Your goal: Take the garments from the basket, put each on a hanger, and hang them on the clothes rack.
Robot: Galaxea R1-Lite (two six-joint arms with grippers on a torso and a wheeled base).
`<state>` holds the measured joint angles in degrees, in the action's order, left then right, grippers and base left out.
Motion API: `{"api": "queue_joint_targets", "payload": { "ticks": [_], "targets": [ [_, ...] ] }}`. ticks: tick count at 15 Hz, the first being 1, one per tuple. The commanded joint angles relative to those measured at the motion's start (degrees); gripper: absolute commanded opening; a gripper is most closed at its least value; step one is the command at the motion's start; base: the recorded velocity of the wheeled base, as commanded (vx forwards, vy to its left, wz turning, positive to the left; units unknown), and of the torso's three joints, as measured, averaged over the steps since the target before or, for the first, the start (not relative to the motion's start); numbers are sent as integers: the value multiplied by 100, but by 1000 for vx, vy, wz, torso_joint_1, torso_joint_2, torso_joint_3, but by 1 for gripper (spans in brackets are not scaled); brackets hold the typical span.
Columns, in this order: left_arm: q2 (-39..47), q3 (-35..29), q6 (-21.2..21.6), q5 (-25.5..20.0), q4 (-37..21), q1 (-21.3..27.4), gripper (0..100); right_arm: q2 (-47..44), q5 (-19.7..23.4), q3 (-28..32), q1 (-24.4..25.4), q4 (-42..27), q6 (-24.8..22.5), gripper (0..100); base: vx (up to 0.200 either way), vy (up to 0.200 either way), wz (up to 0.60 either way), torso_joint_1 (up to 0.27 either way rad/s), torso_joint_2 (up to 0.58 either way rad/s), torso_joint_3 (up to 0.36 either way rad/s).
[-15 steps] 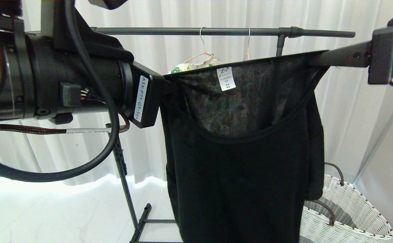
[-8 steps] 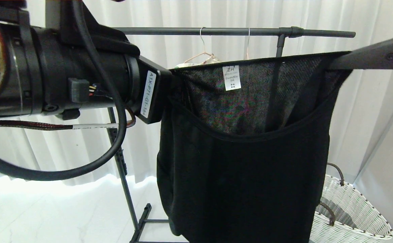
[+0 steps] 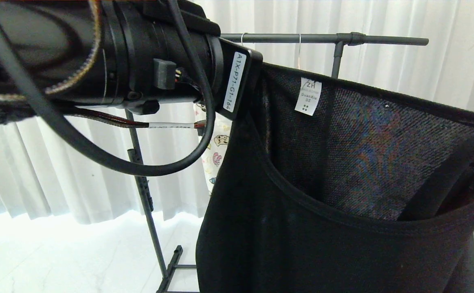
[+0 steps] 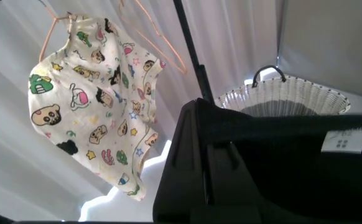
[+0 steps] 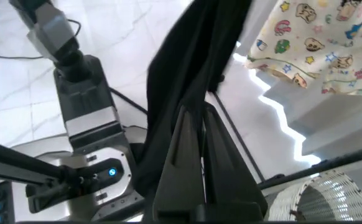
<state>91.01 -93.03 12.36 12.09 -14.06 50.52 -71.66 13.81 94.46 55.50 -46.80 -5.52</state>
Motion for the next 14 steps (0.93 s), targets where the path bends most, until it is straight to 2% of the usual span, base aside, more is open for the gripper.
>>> {"api": "queue_joint_targets", "payload": {
  "ticks": [1,3,5,7,8,9,11,12,14],
  "targets": [
    [48,13,-6,4,-1,2,0,-6,-45,-33,83,4,-1,0,0,0,0,0,0,0],
    [-181,180,-6,4,-45,2,0,-15,-168,-25,4,22,-1,0,0,0,0,0,0,0],
    [-673,566,-6,4,-510,11,0,-244,-177,37,-418,435,-10,0,0,0,0,0,0,0],
    [-1068,786,-94,-5,-1038,239,0,-657,-177,406,-629,742,-10,0,0,0,0,0,0,0],
    [-1200,812,-296,-5,-1284,424,0,-850,-177,652,-655,751,-10,0,0,0,0,0,0,0],
    [-1350,786,-744,-5,-1679,907,0,-1158,-177,1030,-655,751,-10,0,0,0,0,0,0,0],
    [-1455,795,-1236,-5,-2110,1514,0,-1492,-177,1487,-620,751,-19,0,0,0,0,0,0,0],
    [-1455,804,-1315,-5,-2154,1707,0,-1606,-168,1654,-593,751,-45,0,0,0,0,0,0,0],
    [-1437,812,-1333,-5,-2154,1777,0,-1676,-177,1751,-576,751,-116,0,0,0,0,0,0,0]
  ]
}}
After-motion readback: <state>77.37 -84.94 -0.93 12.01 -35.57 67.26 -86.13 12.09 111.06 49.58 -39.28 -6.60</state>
